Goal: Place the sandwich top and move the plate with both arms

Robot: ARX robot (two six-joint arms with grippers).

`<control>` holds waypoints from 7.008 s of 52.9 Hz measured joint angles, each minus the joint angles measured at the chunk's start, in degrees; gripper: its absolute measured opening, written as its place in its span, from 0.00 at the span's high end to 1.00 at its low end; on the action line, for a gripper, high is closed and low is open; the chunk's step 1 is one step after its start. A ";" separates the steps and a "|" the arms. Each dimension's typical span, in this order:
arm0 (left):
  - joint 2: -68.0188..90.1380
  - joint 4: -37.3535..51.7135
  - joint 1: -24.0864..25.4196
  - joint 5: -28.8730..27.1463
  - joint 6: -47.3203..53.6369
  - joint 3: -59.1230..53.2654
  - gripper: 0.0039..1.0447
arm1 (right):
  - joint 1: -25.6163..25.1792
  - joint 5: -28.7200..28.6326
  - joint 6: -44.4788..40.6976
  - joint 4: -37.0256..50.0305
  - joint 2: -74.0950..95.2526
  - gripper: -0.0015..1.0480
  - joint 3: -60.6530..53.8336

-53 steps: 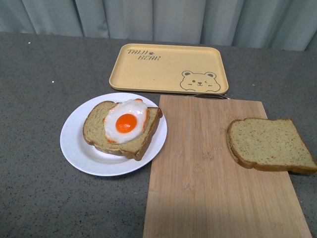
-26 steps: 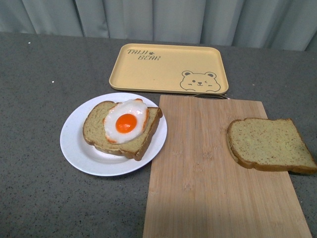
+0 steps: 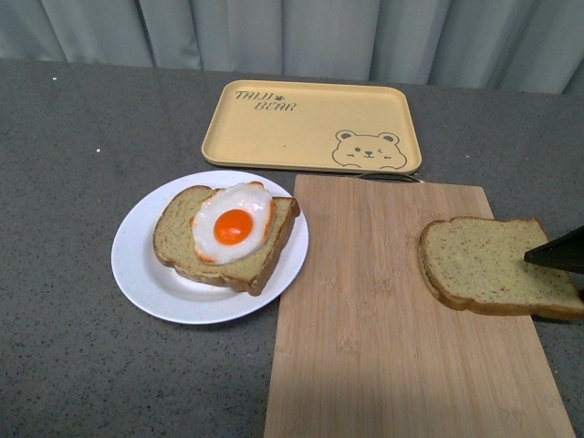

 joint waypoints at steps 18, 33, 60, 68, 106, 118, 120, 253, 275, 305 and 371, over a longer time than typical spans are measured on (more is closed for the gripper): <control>0.00 0.00 0.00 0.00 0.00 0.00 0.06 | -0.37 2.05 0.74 -1.79 0.61 0.80 0.57; 0.00 0.00 0.00 0.00 0.00 0.00 0.06 | 1.29 -5.73 0.55 3.96 -10.97 0.98 -4.37; 0.00 0.00 0.00 0.00 0.00 0.00 0.06 | 25.24 -1.73 29.66 33.79 -7.43 0.98 -0.92; 0.00 0.00 0.00 0.00 0.00 0.00 0.06 | 30.82 -0.87 34.86 35.28 -4.20 0.98 0.46; 0.00 0.00 0.00 0.00 0.00 0.00 0.06 | 38.69 3.54 38.91 28.48 5.92 0.74 7.50; 0.00 0.00 0.00 0.00 0.00 0.00 0.06 | 35.17 7.93 33.24 26.67 -1.36 0.40 2.34; 0.00 0.00 0.00 0.02 0.00 -0.02 0.06 | 34.64 9.64 31.19 26.23 -3.15 0.35 1.53; -0.04 -0.09 0.00 0.00 0.00 0.00 0.06 | 16.00 42.29 -9.99 5.55 -109.87 0.99 -46.75; -0.04 -0.09 0.00 0.00 0.00 0.00 0.06 | 16.00 42.23 -10.05 -6.05 -121.11 0.93 -46.73; 28.17 -0.96 0.42 10.10 -21.51 6.05 0.06 | 15.98 42.23 -10.03 -6.05 -121.11 0.08 -46.73; 110.29 25.42 -2.38 20.55 -56.81 30.16 0.52 | 15.98 42.23 -10.05 -6.05 -121.11 0.09 -46.73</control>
